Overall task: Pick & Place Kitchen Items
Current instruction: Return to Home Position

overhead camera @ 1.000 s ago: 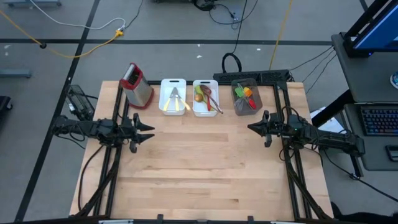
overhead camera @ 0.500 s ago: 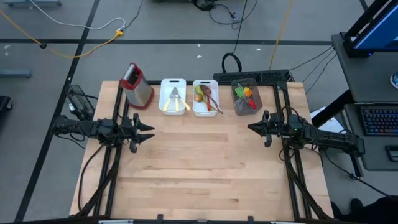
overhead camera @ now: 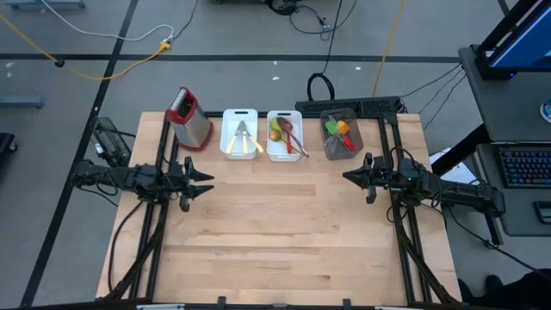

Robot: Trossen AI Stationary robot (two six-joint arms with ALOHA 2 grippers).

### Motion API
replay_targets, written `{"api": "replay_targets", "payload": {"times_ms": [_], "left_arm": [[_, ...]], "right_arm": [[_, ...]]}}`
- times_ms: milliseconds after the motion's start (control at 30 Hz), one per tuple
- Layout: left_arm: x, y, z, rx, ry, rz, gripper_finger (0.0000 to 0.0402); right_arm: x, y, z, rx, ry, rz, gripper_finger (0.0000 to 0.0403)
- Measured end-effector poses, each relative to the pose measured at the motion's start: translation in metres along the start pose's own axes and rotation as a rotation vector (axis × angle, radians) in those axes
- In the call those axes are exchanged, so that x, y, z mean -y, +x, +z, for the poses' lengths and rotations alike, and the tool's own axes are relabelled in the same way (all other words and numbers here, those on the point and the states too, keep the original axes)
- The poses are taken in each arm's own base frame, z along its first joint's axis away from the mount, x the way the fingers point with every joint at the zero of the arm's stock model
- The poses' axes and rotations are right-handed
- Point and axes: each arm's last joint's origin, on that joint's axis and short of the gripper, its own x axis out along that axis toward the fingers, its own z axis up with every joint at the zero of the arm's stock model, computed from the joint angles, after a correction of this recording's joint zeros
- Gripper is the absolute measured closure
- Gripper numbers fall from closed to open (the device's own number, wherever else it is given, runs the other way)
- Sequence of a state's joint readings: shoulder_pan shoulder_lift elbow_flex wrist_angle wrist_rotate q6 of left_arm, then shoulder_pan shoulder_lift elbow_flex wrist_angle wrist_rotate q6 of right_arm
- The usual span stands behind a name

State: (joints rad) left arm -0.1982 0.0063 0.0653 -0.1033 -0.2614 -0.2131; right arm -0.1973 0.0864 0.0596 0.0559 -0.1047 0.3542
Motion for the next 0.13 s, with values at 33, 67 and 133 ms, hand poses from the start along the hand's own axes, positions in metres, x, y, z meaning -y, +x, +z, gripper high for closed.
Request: {"api": "replay_targets", "payload": {"times_ms": [33, 67, 133], "left_arm": [[0.0, 0.0, -0.0001, 0.0, 0.0, 0.0, 0.0243], [0.0, 0.0, 0.0, 0.0, 0.0, 0.0, 0.0243], [0.0, 0.0, 0.0, 0.0, 0.0, 0.0, 0.0243]], "right_arm": [[0.0, 0.0, 0.0, 0.0, 0.0, 0.0, 0.0399], [0.0, 0.0, 0.0, 0.0, 0.0, 0.0, 0.0399], [0.0, 0.0, 0.0, 0.0, 0.0, 0.0, 0.0399]]}}
